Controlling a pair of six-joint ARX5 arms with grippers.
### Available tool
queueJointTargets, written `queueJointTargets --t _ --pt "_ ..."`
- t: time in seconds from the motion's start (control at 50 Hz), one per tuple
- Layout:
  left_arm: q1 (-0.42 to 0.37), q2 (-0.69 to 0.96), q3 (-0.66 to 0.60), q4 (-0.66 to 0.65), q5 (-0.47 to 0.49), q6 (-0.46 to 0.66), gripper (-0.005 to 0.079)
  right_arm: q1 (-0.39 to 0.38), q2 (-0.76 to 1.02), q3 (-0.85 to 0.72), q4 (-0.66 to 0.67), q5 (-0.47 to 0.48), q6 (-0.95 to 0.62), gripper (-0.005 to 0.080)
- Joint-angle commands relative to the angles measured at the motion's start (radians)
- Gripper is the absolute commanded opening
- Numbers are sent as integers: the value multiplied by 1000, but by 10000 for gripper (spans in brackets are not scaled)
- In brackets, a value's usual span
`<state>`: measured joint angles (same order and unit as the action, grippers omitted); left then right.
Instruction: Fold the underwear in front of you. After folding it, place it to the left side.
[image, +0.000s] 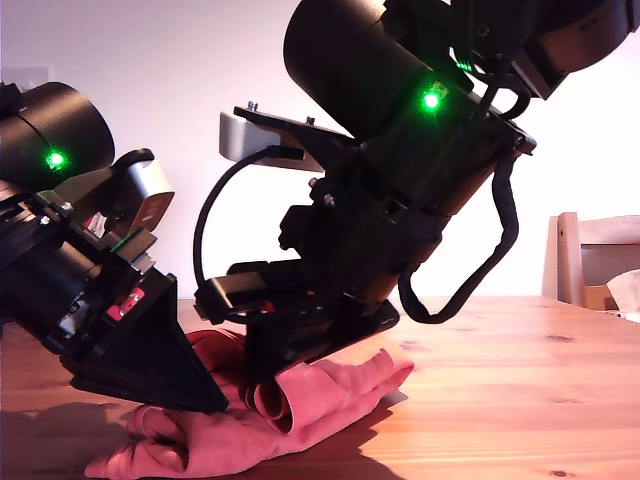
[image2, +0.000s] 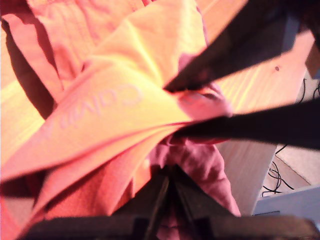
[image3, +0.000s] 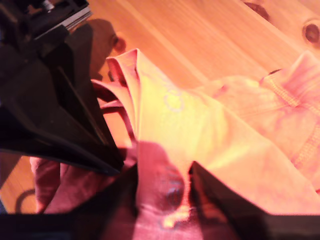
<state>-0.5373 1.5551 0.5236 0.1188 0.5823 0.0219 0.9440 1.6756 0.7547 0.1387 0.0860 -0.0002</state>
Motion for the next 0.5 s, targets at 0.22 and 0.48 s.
queueJointTargets --t 0.22,0.48 --pt "-39 10 -5 -32 5 5 -24 -31 14 -10 -19 2 -8 -11" --pt "-69 10 -5 -51 4 9 -24 -86 -3 124 -209 -8 -99 -11"
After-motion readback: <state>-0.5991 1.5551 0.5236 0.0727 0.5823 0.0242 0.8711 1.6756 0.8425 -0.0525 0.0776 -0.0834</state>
